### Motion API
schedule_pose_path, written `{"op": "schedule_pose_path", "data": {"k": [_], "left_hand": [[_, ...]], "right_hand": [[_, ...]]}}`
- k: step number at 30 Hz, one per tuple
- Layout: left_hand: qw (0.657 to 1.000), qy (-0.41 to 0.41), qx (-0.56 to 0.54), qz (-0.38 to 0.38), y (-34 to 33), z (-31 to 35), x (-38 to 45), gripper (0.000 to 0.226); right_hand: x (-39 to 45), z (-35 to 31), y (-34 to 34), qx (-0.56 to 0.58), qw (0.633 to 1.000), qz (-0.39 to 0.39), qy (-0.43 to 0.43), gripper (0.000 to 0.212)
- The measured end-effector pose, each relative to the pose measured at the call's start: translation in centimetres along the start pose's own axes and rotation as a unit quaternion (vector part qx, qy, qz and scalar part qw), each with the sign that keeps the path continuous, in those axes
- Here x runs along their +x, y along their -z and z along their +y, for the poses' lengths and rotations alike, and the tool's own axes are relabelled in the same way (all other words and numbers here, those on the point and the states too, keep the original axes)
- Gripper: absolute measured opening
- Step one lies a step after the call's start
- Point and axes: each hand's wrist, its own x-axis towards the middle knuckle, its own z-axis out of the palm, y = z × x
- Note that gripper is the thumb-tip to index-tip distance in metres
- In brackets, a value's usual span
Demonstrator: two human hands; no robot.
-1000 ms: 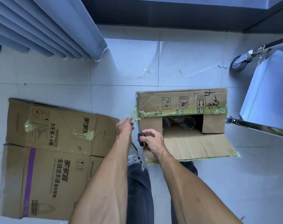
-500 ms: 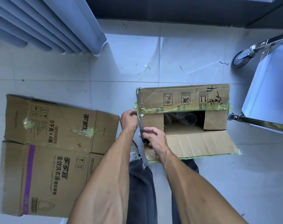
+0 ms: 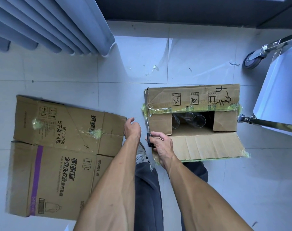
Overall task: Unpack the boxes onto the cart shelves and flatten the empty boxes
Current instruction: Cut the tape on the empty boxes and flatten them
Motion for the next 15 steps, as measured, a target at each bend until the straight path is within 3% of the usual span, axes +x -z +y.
{"op": "schedule_pose_path", "data": {"k": [15], "left_hand": [[1.000, -0.005, -0.001, 0.013, 0.2, -0.5, 0.0, 0.056]], "right_hand": [[1.5, -0.2, -2.0, 0.080, 0.996, 0.015, 0.023, 0.025]]}}
